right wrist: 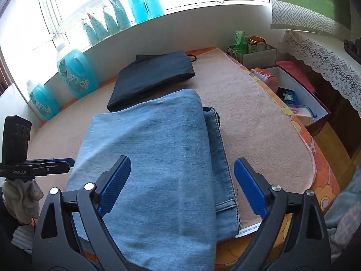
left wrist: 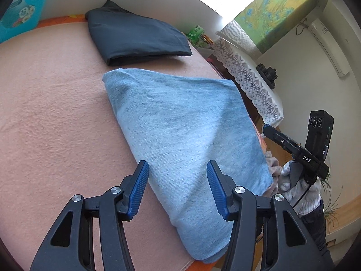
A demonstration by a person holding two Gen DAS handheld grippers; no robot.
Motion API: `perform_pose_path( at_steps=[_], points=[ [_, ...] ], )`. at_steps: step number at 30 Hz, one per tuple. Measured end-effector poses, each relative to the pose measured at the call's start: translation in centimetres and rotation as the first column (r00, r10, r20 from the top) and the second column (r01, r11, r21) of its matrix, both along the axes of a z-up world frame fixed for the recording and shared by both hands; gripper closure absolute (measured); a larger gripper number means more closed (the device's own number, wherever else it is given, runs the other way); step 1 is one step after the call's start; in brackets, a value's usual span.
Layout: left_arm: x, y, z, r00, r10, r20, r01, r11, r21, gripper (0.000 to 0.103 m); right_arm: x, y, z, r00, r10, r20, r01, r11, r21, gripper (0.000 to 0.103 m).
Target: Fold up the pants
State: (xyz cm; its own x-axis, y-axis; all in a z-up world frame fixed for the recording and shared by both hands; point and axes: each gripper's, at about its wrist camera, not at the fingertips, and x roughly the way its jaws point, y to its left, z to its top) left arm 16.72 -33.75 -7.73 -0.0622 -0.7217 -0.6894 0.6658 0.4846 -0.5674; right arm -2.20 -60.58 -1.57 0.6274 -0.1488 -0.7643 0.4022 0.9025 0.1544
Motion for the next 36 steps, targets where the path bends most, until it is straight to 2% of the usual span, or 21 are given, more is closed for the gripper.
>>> perform_pose_path(
  at_steps=[7, 13, 18, 20, 21, 23, 25, 26, 28, 32, 36],
  points=[
    [1.3, -1.2, -1.6, 0.999, 0.038, -0.037, -0.038, 0.999, 0.017, 0.050, 3.7, -4.1, -3.0, 0.996, 0.048, -0.071, -0.041, 0.994, 0.100, 0.006],
    [1.9, -1.4, -2.8, 0.997, 0.043, -0.059, -0.043, 0.999, 0.005, 0.049, 4.5, -6.5, -6.0, 0.990, 0.119, -0.076, -0.092, 0.953, 0.288, 0.006],
    [2.0, -1.5, -3.0, 0.997, 0.044, -0.063, -0.046, 0.999, -0.020, 0.049, 4.6, -6.0, -6.1, 0.987, 0.155, -0.034, -0.139, 0.950, 0.281, 0.006],
    [2.1, -1.6, -3.0, 0.996, 0.045, -0.071, -0.047, 0.998, -0.030, 0.049, 4.8, -5.6, -6.1, 0.983, 0.181, -0.021, -0.166, 0.938, 0.303, 0.019],
    [2.1, -1.6, -3.0, 0.997, 0.041, -0.067, -0.044, 0.998, -0.034, 0.049, 4.9, -5.6, -6.3, 0.981, 0.193, -0.016, -0.176, 0.923, 0.342, 0.036],
    [1.8, -2.0, -2.9, 0.998, 0.036, -0.051, -0.038, 0.998, -0.039, 0.049, 4.9, -5.0, -6.4, 0.983, 0.185, -0.014, -0.171, 0.929, 0.328, 0.041],
    [1.5, -2.1, -2.7, 0.998, 0.042, -0.036, -0.043, 0.998, -0.051, 0.064, 4.7, -4.4, -6.1, 0.984, 0.176, -0.013, -0.164, 0.939, 0.303, 0.057],
    [1.4, -2.0, -2.5, 0.999, 0.043, -0.026, -0.045, 0.997, -0.058, 0.067, 4.6, -4.1, -5.9, 0.987, 0.161, -0.015, -0.151, 0.947, 0.284, 0.061],
    [1.2, -2.1, -2.0, 0.999, 0.041, 0.000, -0.041, 0.997, -0.070, 0.079, 4.3, -3.3, -5.0, 0.991, 0.137, -0.015, -0.129, 0.962, 0.239, 0.077],
    [0.8, -1.9, -0.8, 0.999, 0.034, 0.038, -0.030, 0.996, -0.089, 0.084, 4.0, -1.8, -3.5, 0.994, 0.108, -0.018, -0.103, 0.981, 0.161, 0.084],
    [0.6, -1.3, 0.0, 0.998, 0.035, 0.056, -0.029, 0.993, -0.111, 0.088, 3.5, -1.0, -1.8, 0.996, 0.094, 0.011, -0.094, 0.987, 0.129, 0.088]
  ],
)
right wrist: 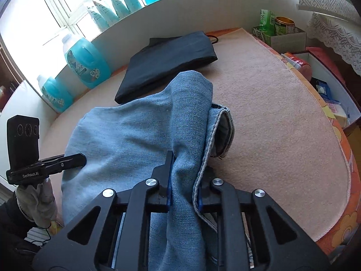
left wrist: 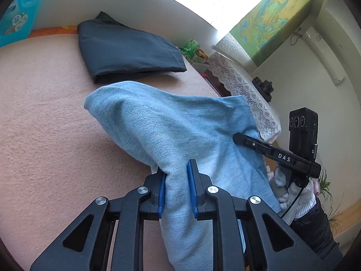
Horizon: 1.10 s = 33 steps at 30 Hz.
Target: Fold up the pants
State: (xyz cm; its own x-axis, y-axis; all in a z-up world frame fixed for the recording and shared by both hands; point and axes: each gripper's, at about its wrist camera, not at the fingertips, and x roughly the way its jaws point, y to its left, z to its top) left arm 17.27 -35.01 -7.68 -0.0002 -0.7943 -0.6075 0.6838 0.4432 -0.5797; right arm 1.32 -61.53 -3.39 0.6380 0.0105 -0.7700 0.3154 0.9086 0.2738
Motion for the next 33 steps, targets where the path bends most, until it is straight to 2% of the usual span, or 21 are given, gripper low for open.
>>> perform_pose_path(
  at_steps=[5, 8, 15, 17, 18, 19, 20, 21, 22, 23, 24, 25, 27, 30, 31, 32, 33],
  points=[
    [-0.6, 0.3, 1.4, 0.999, -0.013, 0.039, 0.014, 0.999, -0.032, 0.089, -0.8, 1.9, 3.0, 0.999, 0.018, 0.047, -0.016, 0.999, -0.049, 0.090],
    [-1.3, 0.1, 2.2, 0.995, -0.031, 0.093, 0.034, 0.999, -0.035, 0.090, -0.7, 3.1, 3.7, 0.998, 0.047, 0.031, -0.043, 0.993, -0.111, 0.090],
    [1.0, -0.1, -0.7, 1.000, 0.014, -0.020, -0.014, 1.000, 0.011, 0.089, 0.5, 0.5, 0.9, 0.999, 0.012, -0.033, -0.013, 0.999, -0.037, 0.089],
    [1.4, 0.0, -1.4, 0.999, 0.026, -0.044, -0.025, 0.999, 0.021, 0.089, 0.9, -0.1, 0.1, 0.998, 0.023, -0.058, -0.025, 0.999, -0.034, 0.081],
    [1.4, -0.1, -1.6, 0.999, 0.025, -0.041, -0.023, 0.999, 0.033, 0.087, 1.2, -0.3, -0.2, 0.996, 0.024, -0.081, -0.029, 0.998, -0.063, 0.069],
    [1.5, -0.2, -1.6, 0.999, 0.028, -0.038, -0.026, 0.999, 0.041, 0.083, 1.2, -0.3, -0.3, 0.995, 0.021, -0.097, -0.031, 0.994, -0.101, 0.064],
    [1.5, -0.3, -1.7, 0.999, 0.032, -0.040, -0.030, 0.998, 0.047, 0.081, 1.3, -0.5, -0.4, 0.994, 0.022, -0.110, -0.036, 0.991, -0.128, 0.051],
    [1.5, -0.3, -1.8, 0.999, 0.032, -0.039, -0.030, 0.998, 0.053, 0.078, 1.2, -0.7, -0.5, 0.993, 0.017, -0.113, -0.033, 0.989, -0.143, 0.043],
    [1.5, -0.3, -1.8, 0.999, 0.032, -0.040, -0.029, 0.998, 0.055, 0.075, 1.2, -1.1, -0.6, 0.993, 0.010, -0.117, -0.026, 0.990, -0.139, 0.041],
    [1.5, -0.3, -1.9, 0.999, 0.036, -0.036, -0.034, 0.997, 0.063, 0.071, 1.1, -1.6, -0.9, 0.992, 0.007, -0.123, -0.021, 0.993, -0.113, 0.039],
    [1.6, -0.4, -2.1, 0.998, 0.049, -0.034, -0.046, 0.996, 0.083, 0.055, 1.1, -2.2, -1.3, 0.992, 0.006, -0.124, -0.016, 0.997, -0.076, 0.037],
    [1.7, -0.5, -2.3, 0.997, 0.060, -0.044, -0.055, 0.994, 0.096, 0.047, 1.0, -2.8, -1.8, 0.992, 0.008, -0.124, -0.012, 0.999, -0.033, 0.036],
    [1.9, -0.6, -3.1, 0.995, 0.053, -0.089, -0.046, 0.996, 0.081, 0.047, 0.9, -3.4, -2.5, 0.992, 0.012, -0.126, -0.010, 1.000, 0.016, 0.036],
    [1.7, -0.7, -3.2, 0.997, 0.038, -0.074, -0.034, 0.998, 0.062, 0.047, 0.9, -3.6, -4.0, 0.993, 0.036, -0.113, -0.021, 0.991, 0.132, 0.036],
    [1.6, -0.8, -3.3, 0.997, 0.026, -0.075, -0.022, 0.998, 0.056, 0.048, 0.7, -3.5, -4.0, 0.996, 0.020, -0.091, -0.008, 0.991, 0.131, 0.037],
    [1.5, -1.0, -3.3, 0.997, 0.018, -0.075, -0.015, 0.999, 0.049, 0.051, 0.8, -3.2, -4.1, 0.996, 0.023, -0.089, -0.011, 0.991, 0.131, 0.040],
    [1.5, -1.2, -3.5, 0.996, 0.002, -0.093, 0.001, 0.999, 0.032, 0.069, 0.8, -2.9, -4.0, 0.996, 0.032, -0.079, -0.022, 0.991, 0.131, 0.052]
  ],
)
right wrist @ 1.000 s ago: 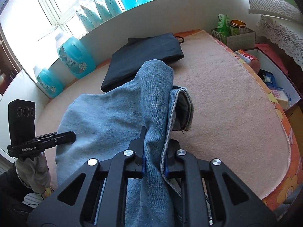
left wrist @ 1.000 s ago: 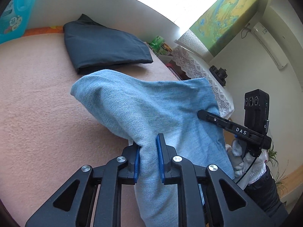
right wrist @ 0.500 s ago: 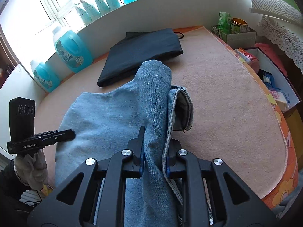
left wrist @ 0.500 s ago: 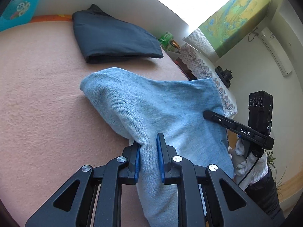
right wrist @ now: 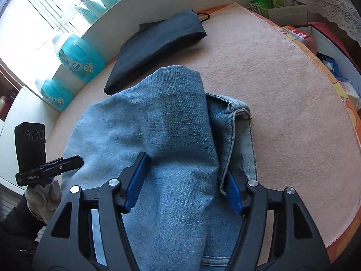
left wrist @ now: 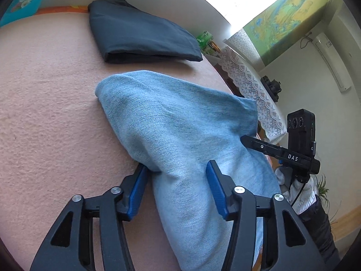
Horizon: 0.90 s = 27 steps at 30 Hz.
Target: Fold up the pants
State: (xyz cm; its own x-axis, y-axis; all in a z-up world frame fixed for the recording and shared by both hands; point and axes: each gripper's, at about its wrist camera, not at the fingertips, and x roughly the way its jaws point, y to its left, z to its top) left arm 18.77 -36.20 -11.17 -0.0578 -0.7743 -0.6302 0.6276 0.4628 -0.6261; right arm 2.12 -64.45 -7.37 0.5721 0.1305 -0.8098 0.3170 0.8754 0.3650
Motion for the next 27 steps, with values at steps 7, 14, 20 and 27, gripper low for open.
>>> perform_pose_path(
  at_steps=[7, 14, 20, 27],
  points=[
    [-1.2, 0.2, 2.5, 0.998, -0.026, 0.065, 0.029, 0.998, -0.049, 0.085, -1.5, 3.4, 3.9, 0.995, -0.036, 0.089, 0.046, 0.992, -0.115, 0.088],
    [-2.8, 1.5, 5.9, 0.988, -0.048, 0.145, 0.064, 0.993, -0.104, 0.088, -2.3, 7.7, 8.9, 0.987, 0.032, 0.158, 0.004, 0.975, -0.224, 0.090],
    [-2.9, 1.9, 7.9, 0.984, -0.050, 0.170, 0.074, 0.988, -0.138, 0.089, -2.3, 10.2, 11.7, 0.981, 0.068, 0.183, -0.014, 0.959, -0.284, 0.090],
    [-2.4, 2.1, 12.2, 0.965, -0.030, 0.260, 0.082, 0.978, -0.190, 0.089, -1.5, 11.9, 16.2, 0.966, 0.096, 0.241, -0.002, 0.932, -0.362, 0.091]
  ],
)
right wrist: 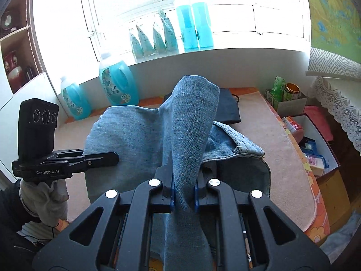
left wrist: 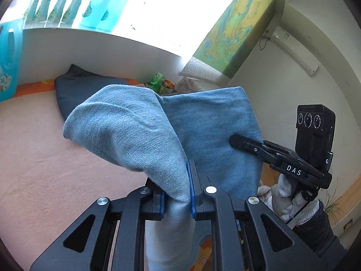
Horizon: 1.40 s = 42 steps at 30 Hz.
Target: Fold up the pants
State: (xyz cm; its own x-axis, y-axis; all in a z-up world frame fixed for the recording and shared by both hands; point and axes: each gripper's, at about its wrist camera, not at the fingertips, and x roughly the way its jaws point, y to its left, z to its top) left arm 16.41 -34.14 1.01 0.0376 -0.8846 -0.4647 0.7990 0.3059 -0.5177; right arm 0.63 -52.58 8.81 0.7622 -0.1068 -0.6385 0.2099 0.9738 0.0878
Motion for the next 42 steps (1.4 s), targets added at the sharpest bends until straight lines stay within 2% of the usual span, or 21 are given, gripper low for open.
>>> perform_pose_path(
  at_steps=[6, 12, 19, 23, 26, 34, 36, 39, 40, 42],
  points=[
    [2.1, -0.7, 3.6, 0.998, 0.022, 0.061, -0.020, 0.999, -0.039, 0.089, 3.3, 0.4, 3.8, 0.998, 0.022, 0.057, -0.018, 0.998, -0.066, 0.091],
    [6.3, -1.6, 7.3, 0.991, 0.068, 0.119, -0.060, 0.996, -0.068, 0.089, 8.8, -0.6, 6.9, 0.993, 0.052, 0.102, -0.042, 0.993, -0.106, 0.091],
    [11.9, -3.9, 8.8, 0.977, 0.135, 0.162, -0.123, 0.989, -0.081, 0.089, 16.8, -3.7, 7.8, 0.988, 0.094, 0.120, -0.081, 0.991, -0.111, 0.091],
    [15.0, -5.0, 7.8, 0.971, 0.167, 0.172, -0.155, 0.985, -0.078, 0.089, 21.3, -5.9, 6.6, 0.987, 0.114, 0.109, -0.107, 0.992, -0.073, 0.091],
    [17.4, -6.1, 6.2, 0.971, 0.180, 0.156, -0.174, 0.983, -0.056, 0.089, 24.5, -7.3, 4.7, 0.989, 0.134, 0.060, -0.130, 0.989, -0.067, 0.091],
    [22.8, -8.6, -0.5, 0.977, 0.203, 0.066, -0.205, 0.978, 0.031, 0.089, 31.3, -11.4, -3.0, 0.985, 0.152, -0.086, -0.155, 0.987, -0.037, 0.091],
    [23.8, -9.2, -2.3, 0.977, 0.209, 0.045, -0.211, 0.976, 0.050, 0.089, 32.6, -12.0, -5.2, 0.981, 0.143, -0.128, -0.153, 0.986, -0.071, 0.091],
    [25.6, -9.5, -4.5, 0.965, 0.253, 0.069, -0.259, 0.961, 0.099, 0.089, 34.0, -13.7, -7.8, 0.983, 0.062, -0.172, -0.081, 0.991, -0.110, 0.088],
    [26.3, -9.5, -5.1, 0.959, 0.273, 0.071, -0.280, 0.951, 0.130, 0.085, 34.2, -14.5, -8.1, 0.984, 0.023, -0.175, -0.042, 0.993, -0.108, 0.085],
    [27.8, -9.0, -6.2, 0.947, 0.314, 0.061, -0.320, 0.930, 0.178, 0.084, 34.1, -15.5, -8.1, 0.986, -0.044, -0.163, 0.020, 0.989, -0.148, 0.082]
  ],
)
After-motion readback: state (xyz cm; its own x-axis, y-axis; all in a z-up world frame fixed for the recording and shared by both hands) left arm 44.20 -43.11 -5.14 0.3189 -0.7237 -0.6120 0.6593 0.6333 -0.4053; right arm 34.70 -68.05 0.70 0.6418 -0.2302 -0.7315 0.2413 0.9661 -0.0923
